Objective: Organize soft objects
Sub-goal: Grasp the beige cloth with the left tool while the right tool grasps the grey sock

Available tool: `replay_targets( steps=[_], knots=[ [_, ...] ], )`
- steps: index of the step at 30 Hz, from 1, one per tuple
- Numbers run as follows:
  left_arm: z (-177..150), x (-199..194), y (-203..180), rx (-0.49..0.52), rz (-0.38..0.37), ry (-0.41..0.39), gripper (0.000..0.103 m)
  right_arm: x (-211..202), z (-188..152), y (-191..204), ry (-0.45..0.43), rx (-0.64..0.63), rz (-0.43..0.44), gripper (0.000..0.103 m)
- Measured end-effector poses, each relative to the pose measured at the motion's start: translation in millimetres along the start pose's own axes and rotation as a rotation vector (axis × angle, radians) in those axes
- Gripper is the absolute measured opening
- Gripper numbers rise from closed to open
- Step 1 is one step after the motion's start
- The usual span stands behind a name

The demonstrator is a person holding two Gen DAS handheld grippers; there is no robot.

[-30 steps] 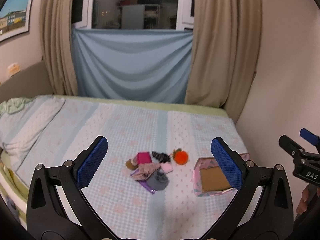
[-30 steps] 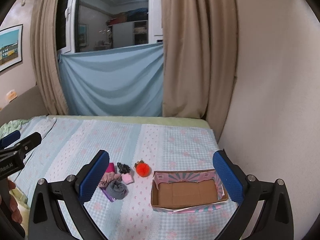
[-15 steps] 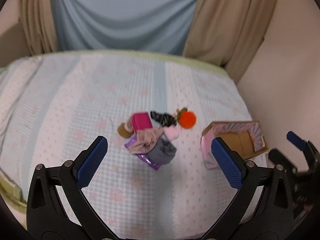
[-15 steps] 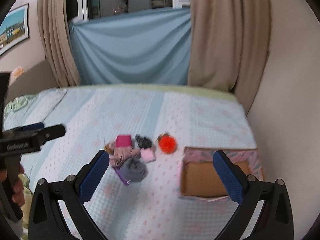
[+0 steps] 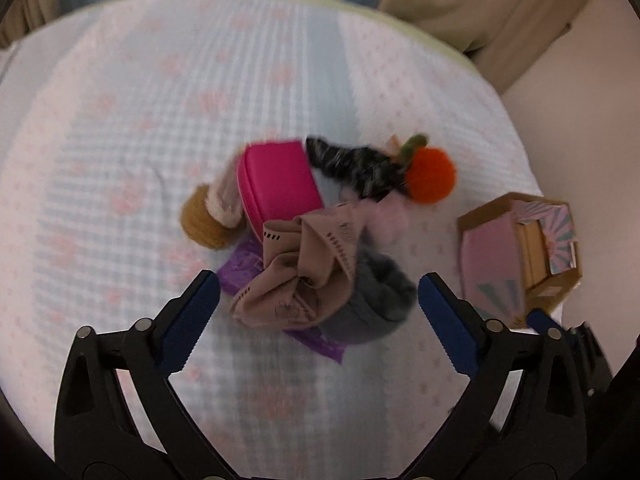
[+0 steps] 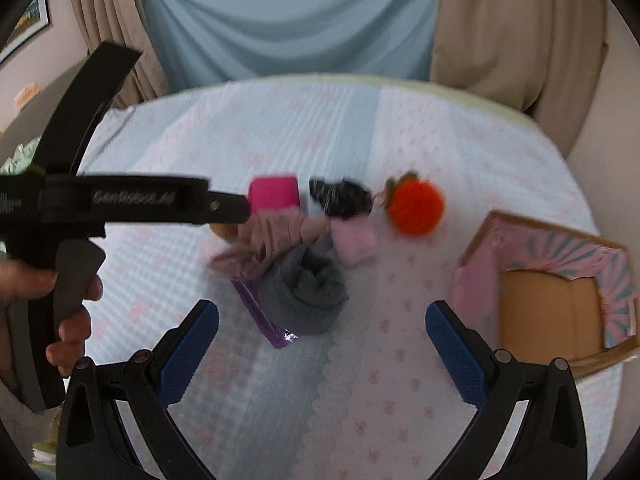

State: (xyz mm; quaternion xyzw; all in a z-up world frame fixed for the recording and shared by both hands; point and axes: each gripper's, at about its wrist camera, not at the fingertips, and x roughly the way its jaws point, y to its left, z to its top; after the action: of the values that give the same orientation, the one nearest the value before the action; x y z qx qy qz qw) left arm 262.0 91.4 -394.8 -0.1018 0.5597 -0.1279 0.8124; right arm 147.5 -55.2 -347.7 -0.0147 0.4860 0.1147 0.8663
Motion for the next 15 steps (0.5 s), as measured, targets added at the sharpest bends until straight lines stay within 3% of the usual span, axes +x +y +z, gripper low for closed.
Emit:
replay_targets(
  steps=[5,10,13,15],
  knots=[
    [3,57,15,-0.041,-0.012,0.057,0.093,65,-9,-2,0.056,-0.021,0.049,0.103],
    [5,92,19,-0.048,-0.002,0.084,0.092,100,-9,-1,0.082,-0.046,0.084,0.103],
    [6,104,20,-0.063,-0.019,0.103,0.080,116,-7,-1,0.091,-0.044,0.103,0.098],
    [6,106,20,-0.079,-0.034,0.107,0.070,126,-5,-2,0.102,-0.035,0.111,0.085]
  ],
)
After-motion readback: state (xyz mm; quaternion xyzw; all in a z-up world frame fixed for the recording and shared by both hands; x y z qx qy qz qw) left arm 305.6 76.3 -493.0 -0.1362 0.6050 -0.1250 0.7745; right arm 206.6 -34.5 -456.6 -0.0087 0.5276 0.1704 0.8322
